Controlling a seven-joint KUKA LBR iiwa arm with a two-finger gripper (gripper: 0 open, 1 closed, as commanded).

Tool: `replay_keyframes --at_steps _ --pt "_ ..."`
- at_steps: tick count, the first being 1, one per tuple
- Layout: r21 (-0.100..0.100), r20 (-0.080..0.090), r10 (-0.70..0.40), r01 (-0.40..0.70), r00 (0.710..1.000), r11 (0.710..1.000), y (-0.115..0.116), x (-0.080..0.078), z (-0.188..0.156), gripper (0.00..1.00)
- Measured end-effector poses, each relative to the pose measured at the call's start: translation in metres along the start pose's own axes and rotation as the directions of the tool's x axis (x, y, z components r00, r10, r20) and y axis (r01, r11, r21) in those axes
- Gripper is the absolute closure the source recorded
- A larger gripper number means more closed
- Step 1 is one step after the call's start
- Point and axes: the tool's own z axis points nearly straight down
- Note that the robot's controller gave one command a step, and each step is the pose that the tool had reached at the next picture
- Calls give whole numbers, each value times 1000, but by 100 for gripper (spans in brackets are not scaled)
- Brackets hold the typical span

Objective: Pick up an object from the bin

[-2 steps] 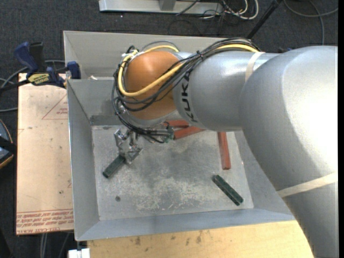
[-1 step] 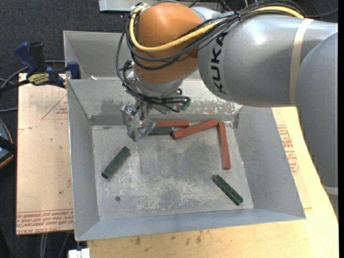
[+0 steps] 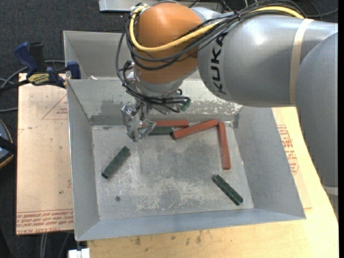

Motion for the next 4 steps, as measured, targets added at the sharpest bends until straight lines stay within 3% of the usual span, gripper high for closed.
replay_keyframes --at_steps 1,2,3,4 --pt "2 3 -155 155 988 988 4 22 16 100" --pt "-2 -3 -213 213 977 977 18 30 37 100" --pt "-1 -2 -202 202 979 979 67 22 96 0" --pt "-5 -3 -374 374 927 927 86 20 120 0"
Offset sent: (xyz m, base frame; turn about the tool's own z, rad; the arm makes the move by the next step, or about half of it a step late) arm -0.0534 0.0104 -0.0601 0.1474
